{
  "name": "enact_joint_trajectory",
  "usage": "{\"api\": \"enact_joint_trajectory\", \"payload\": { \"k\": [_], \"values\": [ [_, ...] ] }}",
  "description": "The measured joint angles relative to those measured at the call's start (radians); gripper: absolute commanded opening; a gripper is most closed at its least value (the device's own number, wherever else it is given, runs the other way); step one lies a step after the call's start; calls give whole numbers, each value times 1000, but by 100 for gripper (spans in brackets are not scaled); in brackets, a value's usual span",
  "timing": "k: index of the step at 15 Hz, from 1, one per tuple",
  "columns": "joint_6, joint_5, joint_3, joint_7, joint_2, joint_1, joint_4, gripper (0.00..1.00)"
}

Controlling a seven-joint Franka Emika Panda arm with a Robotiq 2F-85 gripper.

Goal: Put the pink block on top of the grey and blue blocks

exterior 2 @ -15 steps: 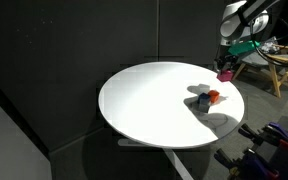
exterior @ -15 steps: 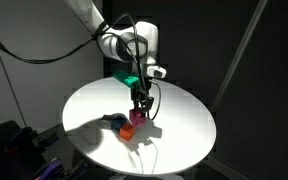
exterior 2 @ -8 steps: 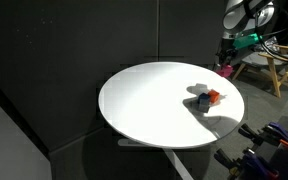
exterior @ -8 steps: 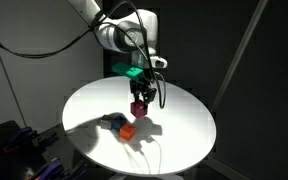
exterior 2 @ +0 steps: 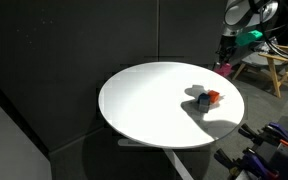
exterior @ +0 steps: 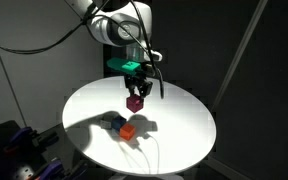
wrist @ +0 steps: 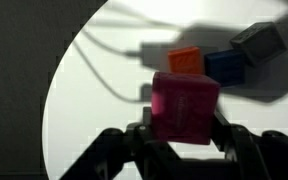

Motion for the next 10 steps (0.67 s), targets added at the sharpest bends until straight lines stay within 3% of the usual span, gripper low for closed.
{"api": "enact_joint_trajectory", "payload": {
  "k": [10],
  "values": [
    [1,-3,58,0,-20,39,-45,31]
  ]
}}
